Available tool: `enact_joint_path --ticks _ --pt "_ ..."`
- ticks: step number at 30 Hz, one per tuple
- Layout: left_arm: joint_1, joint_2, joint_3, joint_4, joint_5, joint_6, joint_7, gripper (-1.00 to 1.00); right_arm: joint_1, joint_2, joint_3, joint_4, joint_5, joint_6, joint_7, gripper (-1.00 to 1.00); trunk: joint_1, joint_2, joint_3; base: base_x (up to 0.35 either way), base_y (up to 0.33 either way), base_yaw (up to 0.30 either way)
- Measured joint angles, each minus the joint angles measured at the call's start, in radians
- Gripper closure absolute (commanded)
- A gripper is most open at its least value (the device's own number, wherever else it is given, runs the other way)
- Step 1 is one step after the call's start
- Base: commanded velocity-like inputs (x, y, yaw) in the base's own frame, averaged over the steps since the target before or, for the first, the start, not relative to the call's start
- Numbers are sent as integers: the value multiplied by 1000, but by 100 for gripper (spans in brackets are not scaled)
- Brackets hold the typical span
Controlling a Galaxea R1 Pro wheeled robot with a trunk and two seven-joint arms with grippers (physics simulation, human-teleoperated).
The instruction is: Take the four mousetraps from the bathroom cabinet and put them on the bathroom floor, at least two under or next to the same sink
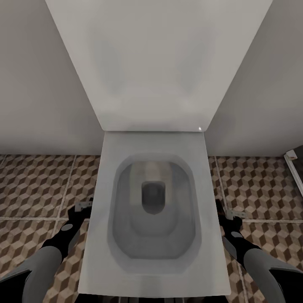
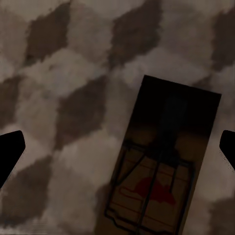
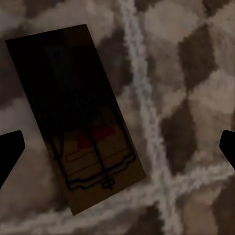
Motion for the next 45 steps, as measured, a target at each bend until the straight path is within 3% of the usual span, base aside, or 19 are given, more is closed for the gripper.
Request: enact_joint_path --ticks 15,45 --pt "0 -11 1 -25 0 -9 12 -100 0 0 0 0 0 -1 0 -100 0 0 0 -50 0 0" --pt "0 -12 10 -59 5 11 2 -100 0 0 0 0 0 -2 -1 -100 1 0 0 -327 0 0"
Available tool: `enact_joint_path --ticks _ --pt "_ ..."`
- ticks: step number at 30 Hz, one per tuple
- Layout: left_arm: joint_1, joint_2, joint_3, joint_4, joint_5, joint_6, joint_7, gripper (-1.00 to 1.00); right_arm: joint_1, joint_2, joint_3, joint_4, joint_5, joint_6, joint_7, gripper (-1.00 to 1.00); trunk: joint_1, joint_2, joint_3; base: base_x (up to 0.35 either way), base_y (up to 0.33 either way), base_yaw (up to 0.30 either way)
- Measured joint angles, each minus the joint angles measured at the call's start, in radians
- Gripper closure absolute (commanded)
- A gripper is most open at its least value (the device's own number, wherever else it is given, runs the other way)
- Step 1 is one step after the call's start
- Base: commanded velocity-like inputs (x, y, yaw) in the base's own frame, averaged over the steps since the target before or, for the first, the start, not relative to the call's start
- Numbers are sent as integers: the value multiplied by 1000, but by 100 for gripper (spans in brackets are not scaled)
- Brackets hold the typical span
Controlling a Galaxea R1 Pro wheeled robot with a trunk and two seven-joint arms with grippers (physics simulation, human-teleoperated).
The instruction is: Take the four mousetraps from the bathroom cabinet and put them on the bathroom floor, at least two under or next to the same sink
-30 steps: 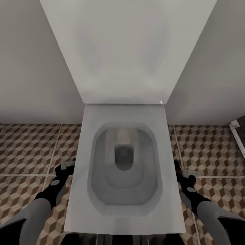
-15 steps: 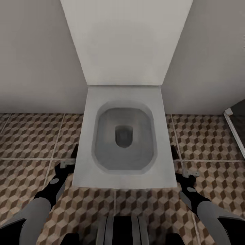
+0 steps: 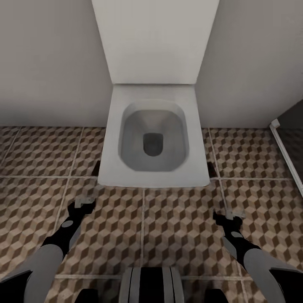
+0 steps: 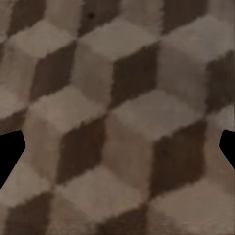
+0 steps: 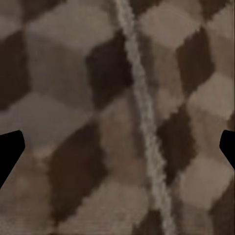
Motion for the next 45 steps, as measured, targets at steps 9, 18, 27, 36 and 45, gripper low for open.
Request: enact_joint_path --ticks 9,18,27,36,45 --pt "0 0 1 2 0 1 -1 -100 0 0 1 0 0 0 0 -100 0 0 0 -345 0 0" --pt "0 0 1 3 -1 0 -1 -100 0 1 2 0 0 1 0 -100 0 0 0 -345 0 0" --pt "0 0 0 5 -2 0 0 -100 0 1 3 0 1 1 0 -100 0 0 0 -339 0 0" --pt "0 -4 -4 6 -4 -1 7 -100 0 0 3 1 -1 1 0 -100 -1 0 0 -139 0 0" --pt "0 -28 -4 4 -4 -3 13 -100 0 -1 3 1 -1 1 0 -100 -1 0 0 -22 0 0"
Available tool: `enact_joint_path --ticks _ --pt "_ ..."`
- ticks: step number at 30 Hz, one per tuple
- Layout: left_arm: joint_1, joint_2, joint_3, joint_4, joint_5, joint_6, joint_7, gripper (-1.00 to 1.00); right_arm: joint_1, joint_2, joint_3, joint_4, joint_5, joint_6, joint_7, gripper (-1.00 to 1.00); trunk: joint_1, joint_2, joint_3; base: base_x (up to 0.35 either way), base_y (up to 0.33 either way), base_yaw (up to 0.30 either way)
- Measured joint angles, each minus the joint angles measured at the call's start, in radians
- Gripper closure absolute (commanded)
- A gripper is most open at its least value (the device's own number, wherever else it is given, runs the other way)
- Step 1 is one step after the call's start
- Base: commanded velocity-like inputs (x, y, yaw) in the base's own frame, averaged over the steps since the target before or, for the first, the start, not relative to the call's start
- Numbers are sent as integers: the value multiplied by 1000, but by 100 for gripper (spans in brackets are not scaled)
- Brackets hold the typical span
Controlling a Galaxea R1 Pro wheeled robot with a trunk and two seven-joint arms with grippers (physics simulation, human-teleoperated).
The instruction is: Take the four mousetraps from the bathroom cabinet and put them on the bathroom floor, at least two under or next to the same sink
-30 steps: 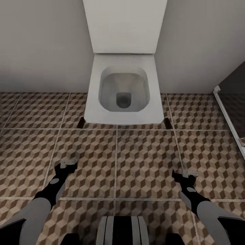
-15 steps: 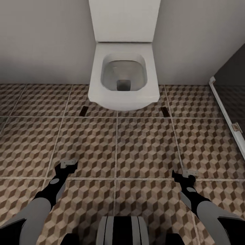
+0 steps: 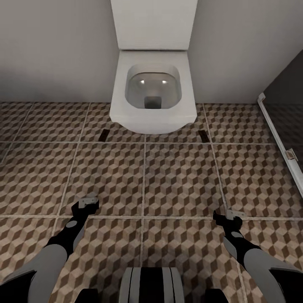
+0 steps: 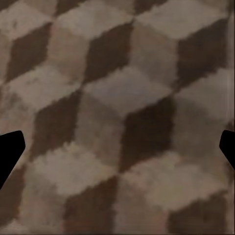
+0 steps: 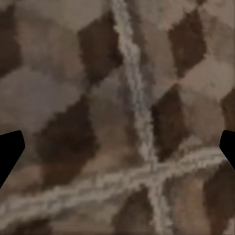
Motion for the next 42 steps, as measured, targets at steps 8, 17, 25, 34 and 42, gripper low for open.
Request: enact_joint_path --ticks 8,17,25,34,42 --pt "0 -18 -1 -1 0 0 -1 -100 0 1 0 0 0 0 -2 -100 0 0 0 -4 0 0" --pt "0 -23 -2 -1 1 0 -3 -100 0 0 0 0 0 0 -3 -100 -1 0 8 0 0 0" --pt "0 -23 -2 -1 1 1 -3 -100 0 1 0 0 0 0 -3 -100 -5 2 39 0 0 0" --pt "0 -22 -1 -2 2 2 -5 -100 0 3 0 0 0 0 -2 -100 -9 4 73 0 0 0" --pt "0 -22 1 -4 2 2 -6 -100 0 3 0 0 2 0 -2 -100 -12 6 104 0 0 0"
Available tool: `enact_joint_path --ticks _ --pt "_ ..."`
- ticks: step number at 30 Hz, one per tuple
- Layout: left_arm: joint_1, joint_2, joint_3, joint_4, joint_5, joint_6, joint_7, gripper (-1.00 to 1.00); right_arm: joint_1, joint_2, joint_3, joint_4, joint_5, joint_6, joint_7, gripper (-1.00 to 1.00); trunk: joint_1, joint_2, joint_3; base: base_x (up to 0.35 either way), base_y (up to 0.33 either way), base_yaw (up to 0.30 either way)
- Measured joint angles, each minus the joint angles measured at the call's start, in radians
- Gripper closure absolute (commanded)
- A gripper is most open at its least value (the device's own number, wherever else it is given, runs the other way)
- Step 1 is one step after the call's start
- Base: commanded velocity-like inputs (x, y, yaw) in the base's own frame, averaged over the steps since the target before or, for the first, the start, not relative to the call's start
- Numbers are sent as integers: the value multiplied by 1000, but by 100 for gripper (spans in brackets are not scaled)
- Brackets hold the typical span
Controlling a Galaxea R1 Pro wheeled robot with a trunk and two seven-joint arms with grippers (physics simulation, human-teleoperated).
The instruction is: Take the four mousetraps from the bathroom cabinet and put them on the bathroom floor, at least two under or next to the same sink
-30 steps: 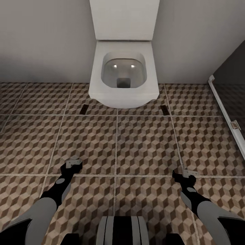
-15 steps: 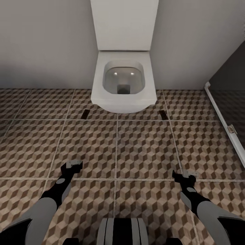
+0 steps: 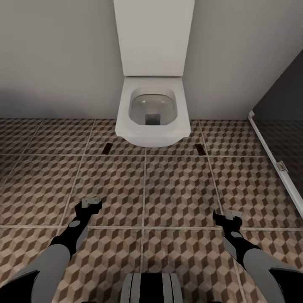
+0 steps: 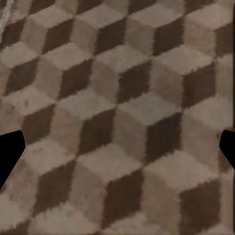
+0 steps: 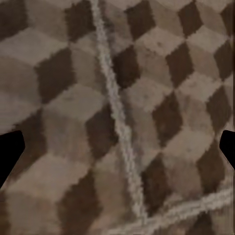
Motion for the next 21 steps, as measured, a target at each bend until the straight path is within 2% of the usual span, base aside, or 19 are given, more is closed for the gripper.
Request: enact_joint_path --ticks 21 --pt "0 1 1 4 2 1 -1 -100 0 0 1 0 1 1 6 -100 -9 5 81 0 0 0"
